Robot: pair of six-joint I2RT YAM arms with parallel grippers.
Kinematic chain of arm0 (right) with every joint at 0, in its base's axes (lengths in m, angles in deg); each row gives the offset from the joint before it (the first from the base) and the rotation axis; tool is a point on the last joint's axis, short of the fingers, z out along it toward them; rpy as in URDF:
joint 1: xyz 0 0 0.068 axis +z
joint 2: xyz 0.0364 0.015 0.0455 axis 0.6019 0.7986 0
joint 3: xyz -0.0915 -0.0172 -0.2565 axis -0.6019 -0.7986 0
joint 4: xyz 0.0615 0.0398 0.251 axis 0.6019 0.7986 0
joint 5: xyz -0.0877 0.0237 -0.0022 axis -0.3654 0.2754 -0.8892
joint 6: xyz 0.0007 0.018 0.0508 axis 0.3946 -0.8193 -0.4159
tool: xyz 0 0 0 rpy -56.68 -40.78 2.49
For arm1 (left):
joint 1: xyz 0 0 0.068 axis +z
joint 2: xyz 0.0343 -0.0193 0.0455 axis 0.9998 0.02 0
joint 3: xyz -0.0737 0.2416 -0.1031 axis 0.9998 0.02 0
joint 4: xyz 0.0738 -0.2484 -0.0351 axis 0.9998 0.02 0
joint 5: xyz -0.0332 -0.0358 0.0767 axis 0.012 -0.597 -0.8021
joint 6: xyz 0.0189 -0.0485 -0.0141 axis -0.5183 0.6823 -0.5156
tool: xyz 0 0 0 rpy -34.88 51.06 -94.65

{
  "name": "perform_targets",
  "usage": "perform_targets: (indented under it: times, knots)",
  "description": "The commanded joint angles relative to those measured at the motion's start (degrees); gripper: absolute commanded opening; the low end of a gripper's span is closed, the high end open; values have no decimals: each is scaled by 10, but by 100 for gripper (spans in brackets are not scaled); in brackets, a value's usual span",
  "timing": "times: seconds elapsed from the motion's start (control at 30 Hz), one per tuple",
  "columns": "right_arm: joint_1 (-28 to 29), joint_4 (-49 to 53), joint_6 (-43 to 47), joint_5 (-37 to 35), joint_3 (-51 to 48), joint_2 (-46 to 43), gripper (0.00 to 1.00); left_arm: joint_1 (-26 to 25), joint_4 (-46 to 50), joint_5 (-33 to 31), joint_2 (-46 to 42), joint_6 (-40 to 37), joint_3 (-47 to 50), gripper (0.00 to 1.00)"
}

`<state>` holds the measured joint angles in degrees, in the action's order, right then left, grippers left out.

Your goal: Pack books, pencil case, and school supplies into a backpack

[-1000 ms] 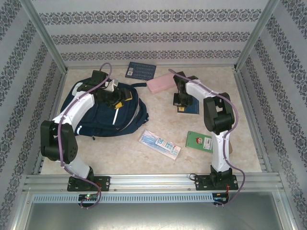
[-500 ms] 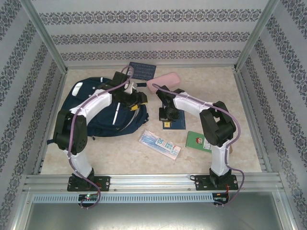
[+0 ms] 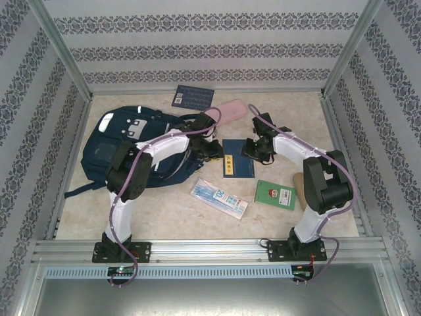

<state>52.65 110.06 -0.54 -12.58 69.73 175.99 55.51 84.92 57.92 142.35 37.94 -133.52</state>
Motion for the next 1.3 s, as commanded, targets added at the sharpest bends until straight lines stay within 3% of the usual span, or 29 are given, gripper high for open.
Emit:
perform_targets:
  times: [0.0,0.13,0.5,0.7,1.03,1.27]
  knots:
    - [-15,-52,16,26,-20,-3,36,-13,7,-36,21,-3,-35,22]
    - [-33,-58,26,30,-27,11,38,-19,20,-43,46,-12,-48,25]
    - [-38,-81,41,79,-28,74,39,-24,42,-46,85,-16,-54,22]
    - [-27,-112,31,157,-38,85,39,-32,45,-36,104,-15,-55,12]
    - [-44,-260,-42,377,-85,33,38,-33,53,-28,109,-25,-60,11]
    - [-61,-285,-46,421,-116,-12,34,-31,80,-32,108,-58,-77,10]
